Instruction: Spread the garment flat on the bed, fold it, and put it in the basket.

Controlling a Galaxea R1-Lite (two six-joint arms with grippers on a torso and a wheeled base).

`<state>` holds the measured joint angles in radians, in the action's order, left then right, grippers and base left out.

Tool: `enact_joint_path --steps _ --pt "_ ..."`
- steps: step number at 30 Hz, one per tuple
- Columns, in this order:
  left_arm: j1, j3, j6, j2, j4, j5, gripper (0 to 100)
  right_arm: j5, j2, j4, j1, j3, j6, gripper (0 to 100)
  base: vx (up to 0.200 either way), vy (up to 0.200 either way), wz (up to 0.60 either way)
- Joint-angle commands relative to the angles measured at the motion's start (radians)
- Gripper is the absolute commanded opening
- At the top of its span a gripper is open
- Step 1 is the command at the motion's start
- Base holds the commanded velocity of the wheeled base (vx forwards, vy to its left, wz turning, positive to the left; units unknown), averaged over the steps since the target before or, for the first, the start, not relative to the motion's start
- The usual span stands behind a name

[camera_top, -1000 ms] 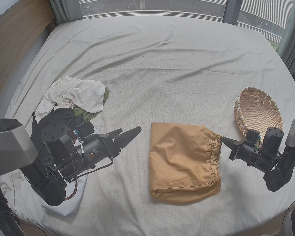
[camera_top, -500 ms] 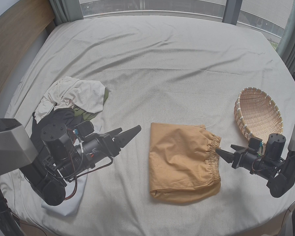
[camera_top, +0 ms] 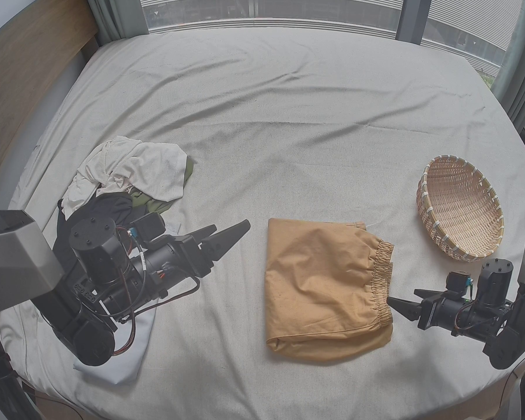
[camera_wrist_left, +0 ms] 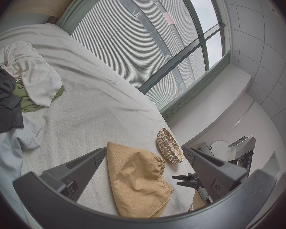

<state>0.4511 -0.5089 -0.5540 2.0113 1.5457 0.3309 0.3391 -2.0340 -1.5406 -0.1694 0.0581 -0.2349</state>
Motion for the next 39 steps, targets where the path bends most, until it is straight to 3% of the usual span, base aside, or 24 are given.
enact_joint_path --steps 1,29,39 --pt "-0.002 0.001 0.000 -0.002 0.001 -0.001 100 0.000 -0.048 0.001 -0.002 -0.018 -0.017 100 0.000 0.000 0.00" --pt "-0.012 0.000 -0.003 -0.032 0.001 0.007 100 -0.003 -0.198 0.001 -0.150 0.111 -0.208 100 0.000 0.000 0.00" --pt "-0.018 0.000 -0.003 -0.034 0.001 0.007 100 -0.003 -0.261 0.001 -0.194 0.189 -0.221 100 0.000 0.000 0.00"
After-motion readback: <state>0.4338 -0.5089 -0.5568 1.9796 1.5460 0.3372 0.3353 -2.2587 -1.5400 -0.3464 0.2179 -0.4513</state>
